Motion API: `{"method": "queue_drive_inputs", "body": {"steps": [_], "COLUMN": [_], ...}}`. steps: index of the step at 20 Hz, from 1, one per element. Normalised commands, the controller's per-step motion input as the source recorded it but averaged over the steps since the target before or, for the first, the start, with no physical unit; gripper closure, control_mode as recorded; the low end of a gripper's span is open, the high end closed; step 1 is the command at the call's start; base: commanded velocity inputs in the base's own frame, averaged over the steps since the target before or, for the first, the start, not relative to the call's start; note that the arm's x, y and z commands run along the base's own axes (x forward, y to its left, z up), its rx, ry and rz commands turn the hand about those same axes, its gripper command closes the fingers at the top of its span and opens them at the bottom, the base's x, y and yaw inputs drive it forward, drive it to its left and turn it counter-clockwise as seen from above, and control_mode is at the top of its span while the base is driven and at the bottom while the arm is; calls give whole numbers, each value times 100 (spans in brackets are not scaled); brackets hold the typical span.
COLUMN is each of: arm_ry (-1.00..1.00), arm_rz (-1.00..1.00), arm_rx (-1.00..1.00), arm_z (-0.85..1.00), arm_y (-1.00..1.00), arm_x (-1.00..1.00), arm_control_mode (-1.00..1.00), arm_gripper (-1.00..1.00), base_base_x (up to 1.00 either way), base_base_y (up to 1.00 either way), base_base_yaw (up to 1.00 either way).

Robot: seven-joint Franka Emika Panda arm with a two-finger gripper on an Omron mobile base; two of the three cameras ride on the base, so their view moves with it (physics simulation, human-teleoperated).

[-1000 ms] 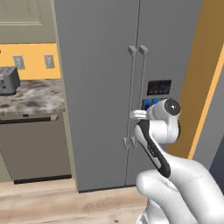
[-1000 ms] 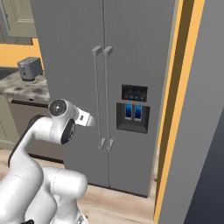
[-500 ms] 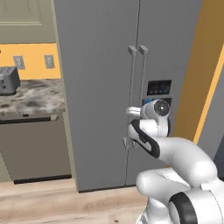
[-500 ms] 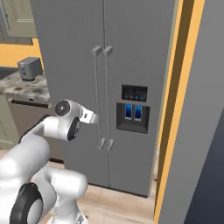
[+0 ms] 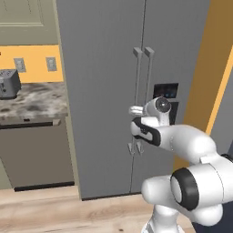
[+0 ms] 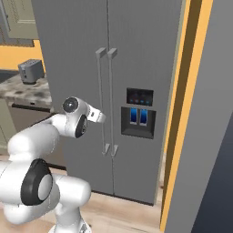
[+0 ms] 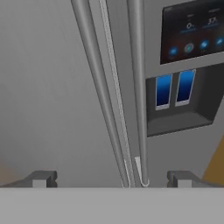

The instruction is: Place one of the steaks on the plate and the other in the bowl. Then place the bowl in the fridge.

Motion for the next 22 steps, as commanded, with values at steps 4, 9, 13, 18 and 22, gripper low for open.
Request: {"method": "queue_drive_inputs", "body": {"steps": [4,9,13,18,22], "arm_ry": [-3,0,9,6,0], "arm_rz": [0,0,0,0,0], "arm_rx": [0,0,0,0,-2], "arm_z": [0,-2,-26,-27,-25], "arm_y": [0,0,0,0,0], "arm_x": [36,59,77,70,63], "arm_control_mode": [-100,-100,-100,-100,-100], "arm_gripper": [-100,-100,-100,-100,-100], "base_base_x": [0,0,0,0,0], "base_base_y": [0,0,0,0,0], "base_base_yaw": [0,0,0,0,0]}}
